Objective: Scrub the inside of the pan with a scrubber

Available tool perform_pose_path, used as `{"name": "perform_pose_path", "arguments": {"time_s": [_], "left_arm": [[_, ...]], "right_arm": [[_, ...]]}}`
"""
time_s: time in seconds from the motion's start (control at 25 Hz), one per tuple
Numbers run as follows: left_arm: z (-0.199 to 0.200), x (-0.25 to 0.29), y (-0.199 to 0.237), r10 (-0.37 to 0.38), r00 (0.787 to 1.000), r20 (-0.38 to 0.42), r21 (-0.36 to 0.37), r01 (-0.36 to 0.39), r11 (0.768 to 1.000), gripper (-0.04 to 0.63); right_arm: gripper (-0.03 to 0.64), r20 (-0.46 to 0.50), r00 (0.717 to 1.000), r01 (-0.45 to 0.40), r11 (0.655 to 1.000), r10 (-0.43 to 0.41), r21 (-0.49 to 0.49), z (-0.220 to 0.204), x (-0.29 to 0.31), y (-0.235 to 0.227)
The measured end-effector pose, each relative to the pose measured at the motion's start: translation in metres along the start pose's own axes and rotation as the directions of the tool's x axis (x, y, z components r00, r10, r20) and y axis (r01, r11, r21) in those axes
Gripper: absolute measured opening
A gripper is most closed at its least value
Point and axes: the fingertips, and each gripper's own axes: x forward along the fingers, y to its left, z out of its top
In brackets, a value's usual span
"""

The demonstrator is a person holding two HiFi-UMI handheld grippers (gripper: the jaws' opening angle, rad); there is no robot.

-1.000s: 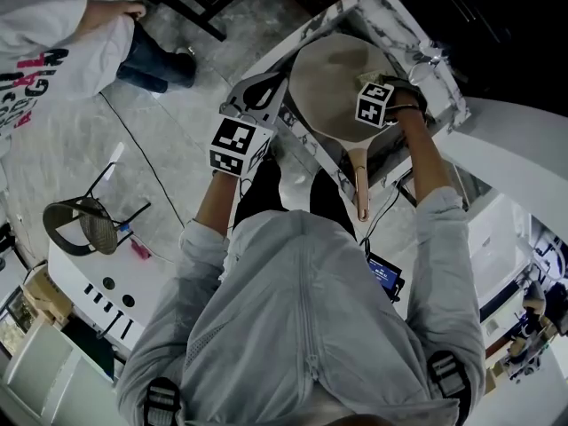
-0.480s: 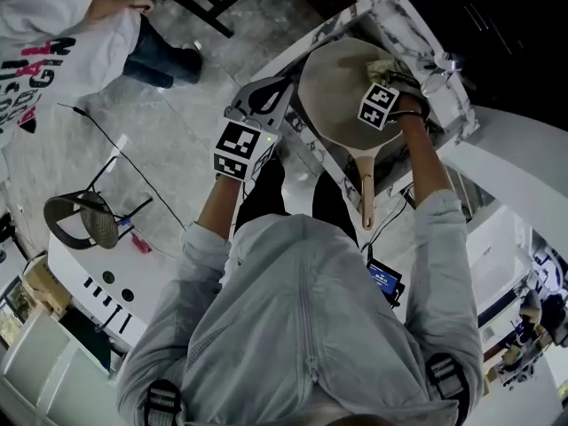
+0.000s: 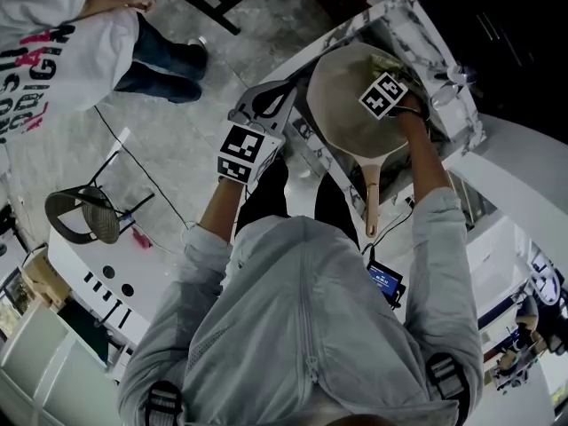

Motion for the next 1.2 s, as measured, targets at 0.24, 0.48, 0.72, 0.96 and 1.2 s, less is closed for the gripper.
{"name": "perform_pose_path", "arguments": {"time_s": [0.24,0.48,0.72,0.96,1.2], "left_arm": [[-0.002,0.006,0.004,-0.013,1.000,-0.015,0.001,0.013,1.000,0.023],[-0.004,0.010,0.010,-0.018,0.999,-0.030,0.002,0.018,1.000,0.023],[-0.006,0.013,0.016,-0.019,0.999,-0.038,-0.003,0.019,1.000,0.023],[-0.007,0.017,0.012,-0.035,0.998,-0.043,-0.001,0.035,0.999,0.023],[-0.009,0.015,0.014,-0.032,0.998,-0.049,-0.001,0.032,1.000,0.023]], "right_arm": [[0.085,0.091,0.992,-0.102,0.973,0.084,0.206,0.025,0.005,0.000],[0.084,0.173,0.969,-0.231,0.905,0.179,0.358,0.055,0.009,0.008],[0.084,0.135,0.964,-0.265,0.866,0.229,0.424,0.049,0.006,0.014],[0.086,0.325,0.913,-0.369,0.836,0.245,0.406,0.090,0.003,0.019],[0.086,0.353,0.889,-0.418,0.832,0.293,0.364,0.102,-0.002,0.035]]}}
